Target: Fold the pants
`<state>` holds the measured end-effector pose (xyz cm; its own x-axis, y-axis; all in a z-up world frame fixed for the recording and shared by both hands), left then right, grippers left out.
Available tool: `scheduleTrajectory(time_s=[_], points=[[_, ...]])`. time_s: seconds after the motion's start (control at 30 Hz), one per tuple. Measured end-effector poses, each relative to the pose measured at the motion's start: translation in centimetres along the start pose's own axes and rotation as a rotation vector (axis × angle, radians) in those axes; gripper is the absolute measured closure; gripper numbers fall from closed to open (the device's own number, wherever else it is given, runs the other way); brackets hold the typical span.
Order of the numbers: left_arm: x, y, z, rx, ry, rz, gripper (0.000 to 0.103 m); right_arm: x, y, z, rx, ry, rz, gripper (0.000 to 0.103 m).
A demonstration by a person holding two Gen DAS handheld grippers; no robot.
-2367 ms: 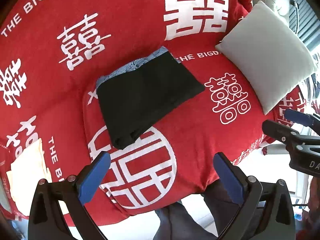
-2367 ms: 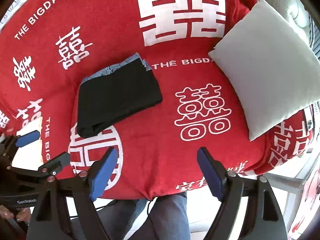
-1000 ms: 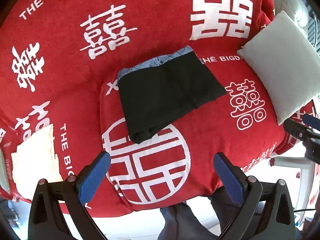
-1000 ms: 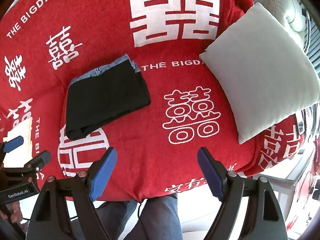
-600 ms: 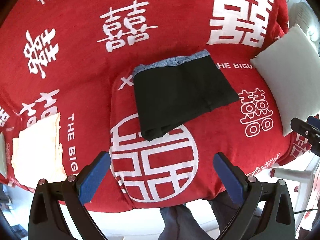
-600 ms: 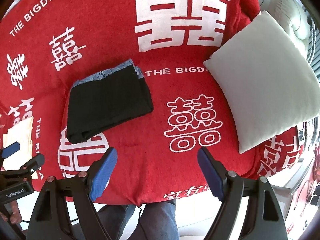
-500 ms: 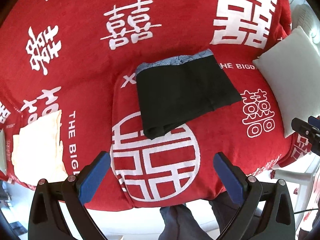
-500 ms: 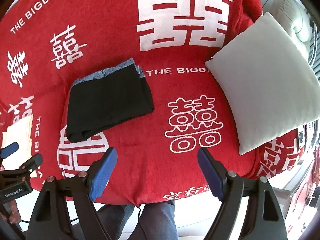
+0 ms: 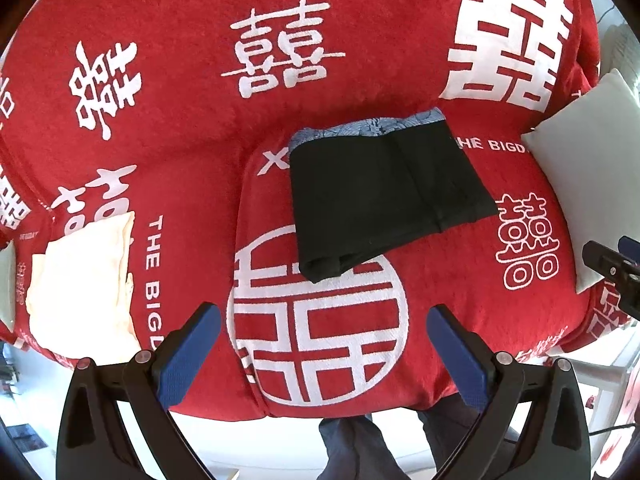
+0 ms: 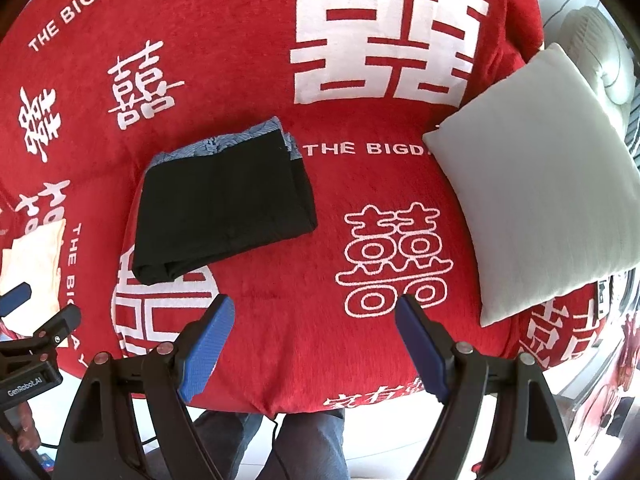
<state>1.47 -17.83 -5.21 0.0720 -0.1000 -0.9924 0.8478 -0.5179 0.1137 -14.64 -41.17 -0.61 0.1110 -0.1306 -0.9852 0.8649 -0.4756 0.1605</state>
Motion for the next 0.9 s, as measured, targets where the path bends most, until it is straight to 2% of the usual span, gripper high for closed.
scheduleTrajectory(time_s=[0.33, 0.5, 0.7, 0.9], points=[[1.3, -0.4, -0.4, -0.013, 0.023, -0.019, 0.000, 1.0, 0.7, -0.8, -0.027, 0.012, 0.002, 0.018], [2.8, -0.3, -1.0, -0.031, 0.025, -0.019, 0.000, 3.0, 0.6, -1.3, -0.032, 0.019, -0.010, 0.018], [5.5, -0.3, -1.5, -0.029, 0.016, -0.030, 0.000, 5.7, 0.0, -1.6, -0.016, -0.002, -0.038, 0.018], [9.1, 0.5, -0.9, -0.020, 0.020, -0.038, 0.000, 7.6, 0.3, -1.7, 0.010, -0.005, -0.020, 0.018]])
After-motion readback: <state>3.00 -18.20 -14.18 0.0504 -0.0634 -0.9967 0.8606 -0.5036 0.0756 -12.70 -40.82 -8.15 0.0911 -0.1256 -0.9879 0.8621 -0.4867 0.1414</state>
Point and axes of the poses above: each gripper's, at about its wrist camera, not at the fingertips, and x roughly the way its jaws point, z to its right, y to its top, the point moved 9 cm from there along x, roughly the way its jaws point, and after that the axes turned 9 degrees about -x, right-handed, at the moved point
